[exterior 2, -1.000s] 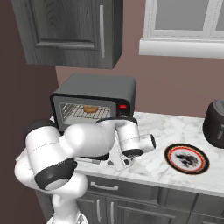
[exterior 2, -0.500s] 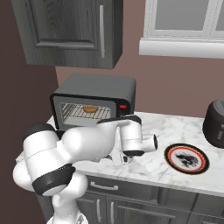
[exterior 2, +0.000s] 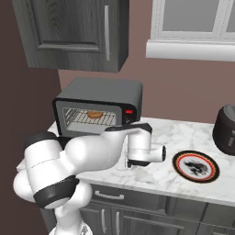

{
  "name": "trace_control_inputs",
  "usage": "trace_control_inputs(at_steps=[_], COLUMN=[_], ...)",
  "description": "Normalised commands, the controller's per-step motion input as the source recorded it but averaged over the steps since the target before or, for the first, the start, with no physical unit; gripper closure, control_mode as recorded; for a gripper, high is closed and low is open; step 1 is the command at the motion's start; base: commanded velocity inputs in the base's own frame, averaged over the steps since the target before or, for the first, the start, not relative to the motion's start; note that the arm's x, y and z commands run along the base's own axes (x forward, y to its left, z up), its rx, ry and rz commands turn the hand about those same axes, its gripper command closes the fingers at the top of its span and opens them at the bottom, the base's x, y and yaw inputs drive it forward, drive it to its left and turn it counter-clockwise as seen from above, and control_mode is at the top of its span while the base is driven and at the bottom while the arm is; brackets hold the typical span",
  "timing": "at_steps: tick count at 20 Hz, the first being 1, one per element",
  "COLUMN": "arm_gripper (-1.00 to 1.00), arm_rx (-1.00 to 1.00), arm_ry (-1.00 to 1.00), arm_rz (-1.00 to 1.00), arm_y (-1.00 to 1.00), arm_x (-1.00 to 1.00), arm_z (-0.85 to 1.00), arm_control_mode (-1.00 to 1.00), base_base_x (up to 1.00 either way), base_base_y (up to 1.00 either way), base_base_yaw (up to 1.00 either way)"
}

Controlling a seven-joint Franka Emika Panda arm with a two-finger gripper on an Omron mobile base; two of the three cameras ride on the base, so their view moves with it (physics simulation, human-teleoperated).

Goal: Pick up the bagel from the plate, place it on the toaster oven rack, close the door, and set the timer.

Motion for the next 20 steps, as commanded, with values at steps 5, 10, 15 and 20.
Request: trace_control_inputs(at_steps=[5,10,15,20], arm_gripper=[-1.0,-1.0,-1.0,-1.0], arm_rx=[0.17,0.16,0.14,0.12], arm_ry=[0.0,0.0,0.0,0.0], arm_rz=[-0.16,-0.17,-0.17,-0.19], arm_y=[0.39,0.39,0.31,0.4], arm_x=[0.38,0.33,0.39,0.4], arm_z=[0.26,0.28,0.27,0.17], arm_control_mode=[-1.0,-1.0,-1.0,-1.0], base_base_x=[0.0,0.0,0.0,0.0], base_base_y=[0.0,0.0,0.0,0.0], base_base_yaw=[0.0,0.0,0.0,0.0])
